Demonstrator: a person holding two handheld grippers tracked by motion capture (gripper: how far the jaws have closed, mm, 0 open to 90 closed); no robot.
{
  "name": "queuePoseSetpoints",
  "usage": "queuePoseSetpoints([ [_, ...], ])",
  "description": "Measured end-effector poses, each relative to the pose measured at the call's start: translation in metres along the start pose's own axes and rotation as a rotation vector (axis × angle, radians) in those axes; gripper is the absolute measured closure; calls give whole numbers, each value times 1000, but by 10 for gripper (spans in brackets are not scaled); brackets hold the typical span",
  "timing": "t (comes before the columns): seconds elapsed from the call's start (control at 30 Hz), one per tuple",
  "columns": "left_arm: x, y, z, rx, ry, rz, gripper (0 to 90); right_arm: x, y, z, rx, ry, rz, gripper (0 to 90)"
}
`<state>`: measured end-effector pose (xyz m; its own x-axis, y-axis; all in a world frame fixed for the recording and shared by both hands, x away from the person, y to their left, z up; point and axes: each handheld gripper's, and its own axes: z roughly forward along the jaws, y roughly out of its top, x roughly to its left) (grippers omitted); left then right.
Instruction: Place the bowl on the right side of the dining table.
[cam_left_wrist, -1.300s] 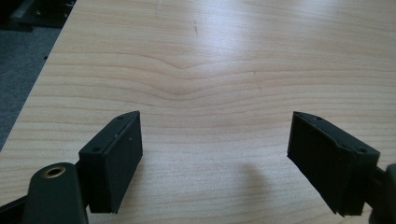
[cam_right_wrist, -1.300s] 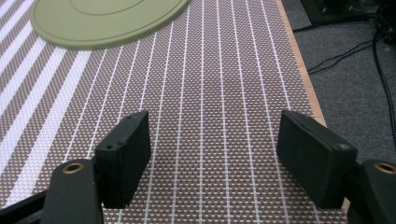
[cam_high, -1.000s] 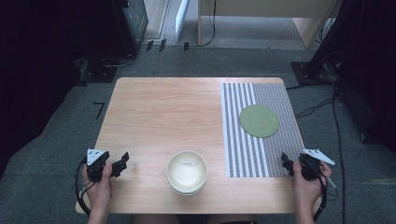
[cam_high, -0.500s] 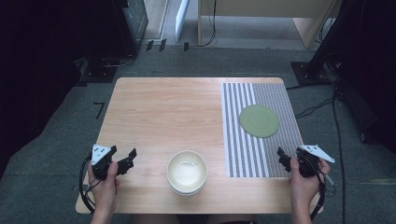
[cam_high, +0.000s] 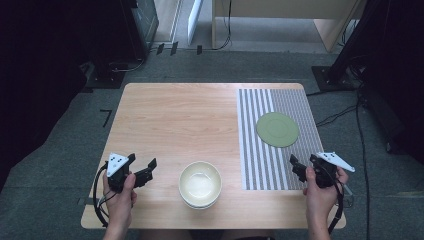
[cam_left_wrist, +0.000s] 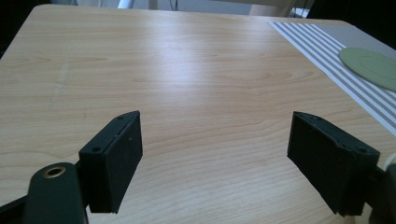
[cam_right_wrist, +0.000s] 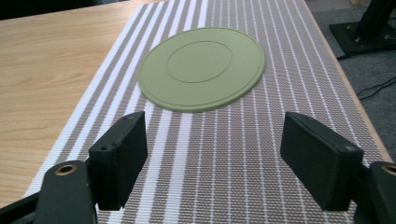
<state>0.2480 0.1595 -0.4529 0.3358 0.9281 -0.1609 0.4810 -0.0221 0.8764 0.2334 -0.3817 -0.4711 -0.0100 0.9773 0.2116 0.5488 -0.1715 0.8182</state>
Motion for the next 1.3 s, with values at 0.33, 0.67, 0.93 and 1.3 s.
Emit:
queuePoseSetpoints([
  [0.33, -15, 5, -1, -15, -41, 20, 175, 17, 2, 2, 13, 37, -20, 228],
  [0.67, -27, 9, -1, -26, -74, 35, 175, 41, 2, 3, 17, 67, -59, 224],
  [0.93, -41, 10, -1, -26, -106, 55, 175, 56, 1, 4, 27, 83, -67, 224],
  [1.3, -59, 9, 2, -27, -148, 89, 175, 75, 0, 5, 34, 103, -83, 225],
])
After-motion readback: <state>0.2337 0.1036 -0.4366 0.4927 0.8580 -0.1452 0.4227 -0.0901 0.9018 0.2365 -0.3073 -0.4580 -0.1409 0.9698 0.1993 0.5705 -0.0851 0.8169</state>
